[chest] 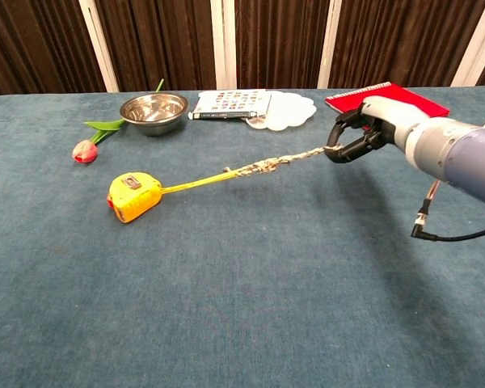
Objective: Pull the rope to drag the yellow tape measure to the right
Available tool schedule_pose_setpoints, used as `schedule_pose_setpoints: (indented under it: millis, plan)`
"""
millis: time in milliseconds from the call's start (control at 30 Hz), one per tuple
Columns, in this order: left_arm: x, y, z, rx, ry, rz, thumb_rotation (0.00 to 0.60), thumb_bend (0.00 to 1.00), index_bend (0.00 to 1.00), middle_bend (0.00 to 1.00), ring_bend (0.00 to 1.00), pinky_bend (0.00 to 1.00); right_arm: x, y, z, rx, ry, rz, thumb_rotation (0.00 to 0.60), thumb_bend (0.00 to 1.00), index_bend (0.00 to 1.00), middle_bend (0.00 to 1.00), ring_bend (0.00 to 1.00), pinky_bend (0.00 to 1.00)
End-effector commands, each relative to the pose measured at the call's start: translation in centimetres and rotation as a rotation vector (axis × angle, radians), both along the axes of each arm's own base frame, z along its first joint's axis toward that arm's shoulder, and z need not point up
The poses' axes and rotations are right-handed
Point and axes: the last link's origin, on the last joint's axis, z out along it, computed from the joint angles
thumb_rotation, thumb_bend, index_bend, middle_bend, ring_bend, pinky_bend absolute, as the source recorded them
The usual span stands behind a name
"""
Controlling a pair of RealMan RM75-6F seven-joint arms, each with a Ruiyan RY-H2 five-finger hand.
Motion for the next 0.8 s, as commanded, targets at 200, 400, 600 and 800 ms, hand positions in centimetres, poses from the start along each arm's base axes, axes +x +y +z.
schedule_pose_setpoints:
  millis: [200, 400, 600, 800]
  plan:
    - [0.1, -0.1, 0.0, 0.001, 0.002, -0.009, 0.600, 0.00, 0.00, 0.00, 0.00, 0.00, -1.4, 0.1, 2.7, -0.115, 0.291, 0.183, 0.600, 0.45, 0.62, 0.11, 0.00, 0.00]
    - [0.2, -0.1, 0.0, 0.002, 0.005, -0.017, 0.600, 0.00, 0.00, 0.00, 0.00, 0.00, -2.8, 0.1, 4.6, -0.182, 0.403, 0.248, 0.600, 0.45, 0.62, 0.11, 0.00, 0.00]
    - [0.2, -0.1, -0.1, 0.003, 0.002, -0.015, 0.600, 0.00, 0.00, 0.00, 0.00, 0.00, -4.4, -0.3, 6.7, -0.229, 0.429, 0.220, 0.600, 0.45, 0.62, 0.11, 0.00, 0.00]
    - [0.5, -0.2, -0.1, 0.001, 0.002, -0.025, 0.600, 0.00, 0.00, 0.00, 0.00, 0.00, -6.1, -0.7, 8.9, -0.262, 0.442, 0.168, 0.600, 0.45, 0.62, 0.11, 0.00, 0.00]
